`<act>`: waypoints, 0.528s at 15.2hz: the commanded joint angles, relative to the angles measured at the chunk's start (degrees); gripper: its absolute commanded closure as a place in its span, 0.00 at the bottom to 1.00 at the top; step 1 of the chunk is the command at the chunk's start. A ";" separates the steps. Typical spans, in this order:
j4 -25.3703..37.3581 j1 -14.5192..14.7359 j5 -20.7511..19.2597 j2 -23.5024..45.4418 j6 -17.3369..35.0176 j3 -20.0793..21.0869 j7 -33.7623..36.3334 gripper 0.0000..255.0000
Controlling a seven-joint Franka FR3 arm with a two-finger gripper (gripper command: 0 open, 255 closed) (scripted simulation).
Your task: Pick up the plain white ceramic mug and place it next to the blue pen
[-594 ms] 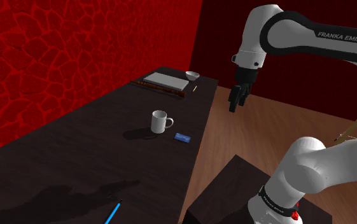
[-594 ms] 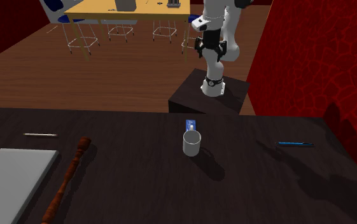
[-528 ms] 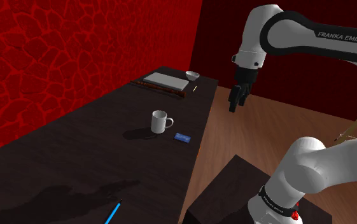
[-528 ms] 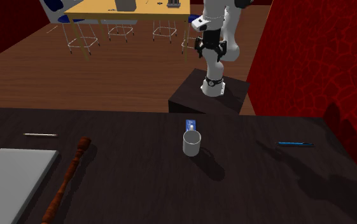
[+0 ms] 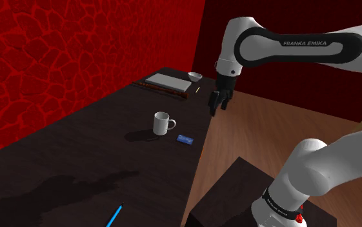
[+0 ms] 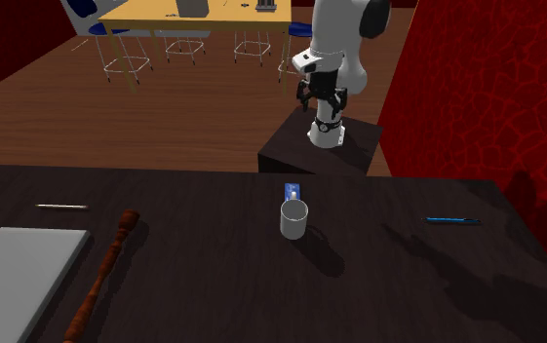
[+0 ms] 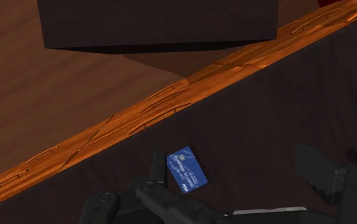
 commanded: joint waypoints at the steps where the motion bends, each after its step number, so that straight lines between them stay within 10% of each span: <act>1: 1.02 -0.05 0.08 4.40 4.15 0.95 1.02 0.00; 8: 7.16 -0.30 -1.12 18.46 14.35 3.83 5.02 0.00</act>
